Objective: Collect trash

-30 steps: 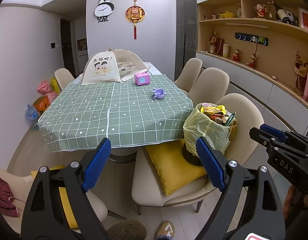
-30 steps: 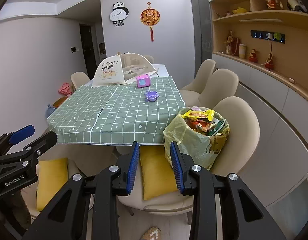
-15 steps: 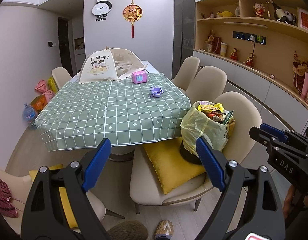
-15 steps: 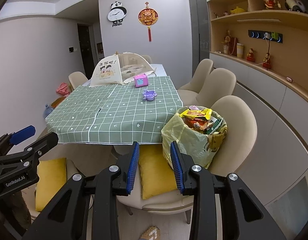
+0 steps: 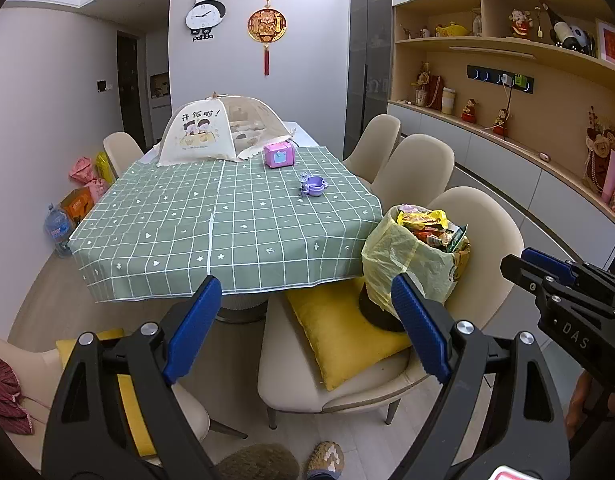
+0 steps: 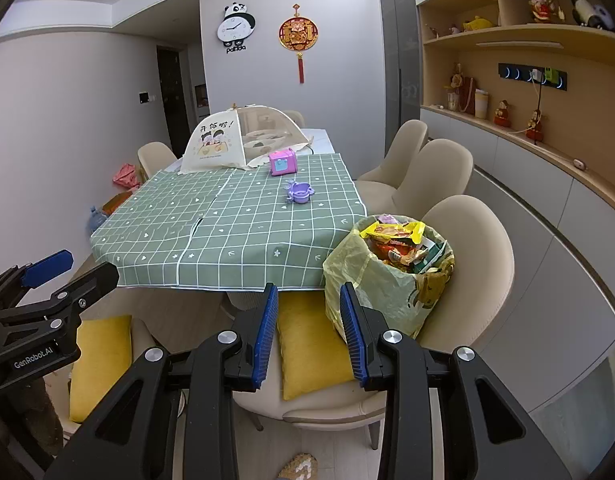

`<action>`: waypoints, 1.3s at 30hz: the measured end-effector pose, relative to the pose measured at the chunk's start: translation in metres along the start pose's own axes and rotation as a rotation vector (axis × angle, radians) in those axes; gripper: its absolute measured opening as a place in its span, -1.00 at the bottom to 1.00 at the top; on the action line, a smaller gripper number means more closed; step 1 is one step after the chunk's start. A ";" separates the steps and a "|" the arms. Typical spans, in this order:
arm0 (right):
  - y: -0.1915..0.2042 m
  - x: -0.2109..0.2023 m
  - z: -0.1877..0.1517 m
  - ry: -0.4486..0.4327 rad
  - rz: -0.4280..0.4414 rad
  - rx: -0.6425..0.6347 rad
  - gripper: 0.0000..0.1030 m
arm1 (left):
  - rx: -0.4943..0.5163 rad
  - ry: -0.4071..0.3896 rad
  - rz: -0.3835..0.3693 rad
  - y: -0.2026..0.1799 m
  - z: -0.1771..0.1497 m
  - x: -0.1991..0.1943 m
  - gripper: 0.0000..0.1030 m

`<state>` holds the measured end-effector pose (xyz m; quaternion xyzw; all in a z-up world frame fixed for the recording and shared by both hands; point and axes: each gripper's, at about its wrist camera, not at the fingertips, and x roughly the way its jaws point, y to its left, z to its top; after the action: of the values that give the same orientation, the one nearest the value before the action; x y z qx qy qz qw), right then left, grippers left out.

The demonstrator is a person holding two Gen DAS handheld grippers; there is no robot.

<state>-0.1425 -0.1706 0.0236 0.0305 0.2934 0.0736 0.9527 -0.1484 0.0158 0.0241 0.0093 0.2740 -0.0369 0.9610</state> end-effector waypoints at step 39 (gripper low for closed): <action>0.003 0.001 0.001 0.011 0.005 -0.010 -0.39 | -0.016 0.010 -0.010 0.007 0.000 0.003 0.60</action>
<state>-0.1413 -0.1678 0.0236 0.0260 0.2984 0.0774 0.9509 -0.1454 0.0228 0.0230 0.0006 0.2790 -0.0396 0.9595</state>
